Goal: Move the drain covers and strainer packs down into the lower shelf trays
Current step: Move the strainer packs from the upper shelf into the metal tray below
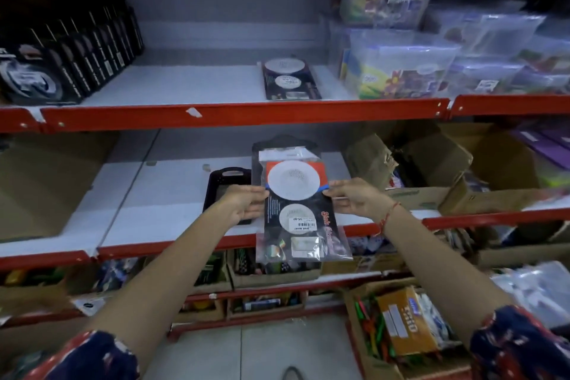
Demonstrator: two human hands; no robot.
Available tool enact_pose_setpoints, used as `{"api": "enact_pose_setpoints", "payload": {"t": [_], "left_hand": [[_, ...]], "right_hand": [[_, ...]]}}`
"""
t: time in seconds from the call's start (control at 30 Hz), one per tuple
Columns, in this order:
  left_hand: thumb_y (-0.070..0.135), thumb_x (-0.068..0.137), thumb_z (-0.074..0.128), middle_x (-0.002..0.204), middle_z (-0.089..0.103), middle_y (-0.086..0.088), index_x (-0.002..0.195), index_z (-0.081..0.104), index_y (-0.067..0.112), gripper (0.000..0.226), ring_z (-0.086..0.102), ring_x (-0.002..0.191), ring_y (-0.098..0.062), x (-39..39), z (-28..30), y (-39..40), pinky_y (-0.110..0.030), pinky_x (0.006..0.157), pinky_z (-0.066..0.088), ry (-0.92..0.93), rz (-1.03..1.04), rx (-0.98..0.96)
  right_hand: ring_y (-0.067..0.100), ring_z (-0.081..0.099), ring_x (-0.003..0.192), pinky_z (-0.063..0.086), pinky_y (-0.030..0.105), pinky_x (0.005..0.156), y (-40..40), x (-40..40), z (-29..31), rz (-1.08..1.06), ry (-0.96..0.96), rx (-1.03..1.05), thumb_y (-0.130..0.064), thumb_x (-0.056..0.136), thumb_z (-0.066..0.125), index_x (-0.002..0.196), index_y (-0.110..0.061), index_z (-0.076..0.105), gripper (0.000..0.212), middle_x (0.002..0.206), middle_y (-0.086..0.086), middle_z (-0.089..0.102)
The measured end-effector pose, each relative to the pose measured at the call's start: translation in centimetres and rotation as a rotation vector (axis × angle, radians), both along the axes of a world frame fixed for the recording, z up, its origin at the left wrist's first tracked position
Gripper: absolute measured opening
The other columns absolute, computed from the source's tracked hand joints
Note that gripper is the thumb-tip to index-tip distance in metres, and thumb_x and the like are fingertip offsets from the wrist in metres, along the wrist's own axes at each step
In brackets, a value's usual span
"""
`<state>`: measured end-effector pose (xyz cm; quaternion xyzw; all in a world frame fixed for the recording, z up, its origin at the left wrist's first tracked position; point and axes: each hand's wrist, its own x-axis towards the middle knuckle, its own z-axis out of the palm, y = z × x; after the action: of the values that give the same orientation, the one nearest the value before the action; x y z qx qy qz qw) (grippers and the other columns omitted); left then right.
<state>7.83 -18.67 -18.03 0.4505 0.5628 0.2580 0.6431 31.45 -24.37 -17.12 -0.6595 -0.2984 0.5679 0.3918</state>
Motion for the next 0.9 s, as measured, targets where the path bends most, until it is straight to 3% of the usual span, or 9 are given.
{"api": "enact_pose_setpoints", "payload": {"t": [0.17,0.23,0.33,0.47,0.57,0.63,0.7,0.8,0.9], "left_hand": [[-0.005,0.091,0.053,0.085,0.065,-0.011,0.093,0.061,0.002,0.01,0.063,0.075,-0.019,2.2,-1.4,3.4,-0.032,0.073,0.056,-0.016,0.102,-0.012],[-0.007,0.09,0.052,0.079,0.062,-0.01,0.083,0.055,0.006,0.016,0.059,0.069,-0.017,3.0,-1.6,4.5,-0.029,0.064,0.053,-0.022,0.104,0.001],[-0.004,0.093,0.047,0.07,0.056,-0.007,0.075,0.051,0.01,0.023,0.052,0.062,-0.016,3.9,-2.2,5.9,-0.03,0.063,0.051,0.01,0.06,0.013],[-0.006,0.093,0.037,0.062,0.05,-0.006,0.071,0.051,0.008,0.03,0.046,0.058,-0.016,4.6,-2.7,6.7,-0.034,0.071,0.047,0.072,-0.04,-0.005],[-0.004,0.095,0.04,0.074,0.055,-0.007,0.09,0.055,0.003,0.017,0.05,0.069,-0.016,4.6,-2.8,6.9,-0.025,0.061,0.043,0.108,-0.136,-0.006],[-0.005,0.095,0.041,0.099,0.06,-0.011,0.118,0.053,-0.001,0.027,0.056,0.091,-0.024,4.3,-3.2,7.1,-0.029,0.073,0.048,0.128,-0.193,0.013],[-0.003,0.095,0.046,0.125,0.055,-0.017,0.136,0.043,-0.002,0.041,0.051,0.116,-0.03,3.9,-3.1,7.2,-0.034,0.092,0.043,0.191,-0.218,0.075],[0.001,0.094,0.05,0.13,0.053,-0.015,0.137,0.044,0.001,0.044,0.048,0.117,-0.024,3.3,-2.0,7.2,-0.028,0.094,0.037,0.248,-0.236,0.225],[0.007,0.095,0.05,0.134,0.054,-0.008,0.135,0.049,0.008,0.04,0.051,0.123,-0.023,2.6,0.4,7.0,-0.032,0.098,0.045,0.226,-0.309,0.334]], "right_hand": [[0.017,0.053,0.066,0.052,0.026,0.05,4.3,0.0,-2.4,-0.083,-0.1,0.0,0.015,0.087,0.043,0.087,-0.004,0.056,0.023,0.08,0.013,0.056],[0.019,0.051,0.061,0.046,0.031,0.051,6.1,0.0,-3.2,-0.068,-0.235,0.024,0.014,0.085,0.041,0.081,-0.005,0.054,0.023,0.077,0.015,0.053],[0.017,0.046,0.057,0.038,0.018,0.038,8.0,-0.1,-4.3,-0.047,-0.408,0.054,0.007,0.09,0.039,0.063,-0.011,0.047,0.034,0.061,0.005,0.047],[0.03,0.056,0.086,0.051,0.039,0.078,9.9,0.0,-6.3,0.077,-0.571,0.069,0.007,0.09,0.035,0.069,-0.01,0.053,0.033,0.087,0.017,0.059],[0.032,0.057,0.093,0.048,0.04,0.085,10.1,-0.1,-6.5,0.181,-0.625,0.075,0.008,0.09,0.034,0.096,-0.002,0.063,0.031,0.104,0.024,0.063],[0.037,0.058,0.108,0.048,0.038,0.09,9.9,-0.1,-6.2,0.262,-0.647,0.1,0.007,0.092,0.035,0.124,-0.003,0.056,0.04,0.117,0.021,0.062],[0.035,0.056,0.118,0.048,0.036,0.093,9.2,-0.3,-4.9,0.326,-0.667,0.13,0.005,0.093,0.037,0.133,-0.006,0.05,0.044,0.125,0.018,0.061],[0.021,0.046,0.13,0.039,0.033,0.109,7.7,-0.8,-1.7,0.385,-0.637,0.215,0.006,0.093,0.043,0.14,-0.004,0.043,0.048,0.135,0.008,0.053],[0.02,0.044,0.134,0.035,0.024,0.109,6.6,-0.7,1.8,0.442,-0.613,0.335,0.001,0.091,0.054,0.139,0.001,0.043,0.049,0.14,0.008,0.049]]}}
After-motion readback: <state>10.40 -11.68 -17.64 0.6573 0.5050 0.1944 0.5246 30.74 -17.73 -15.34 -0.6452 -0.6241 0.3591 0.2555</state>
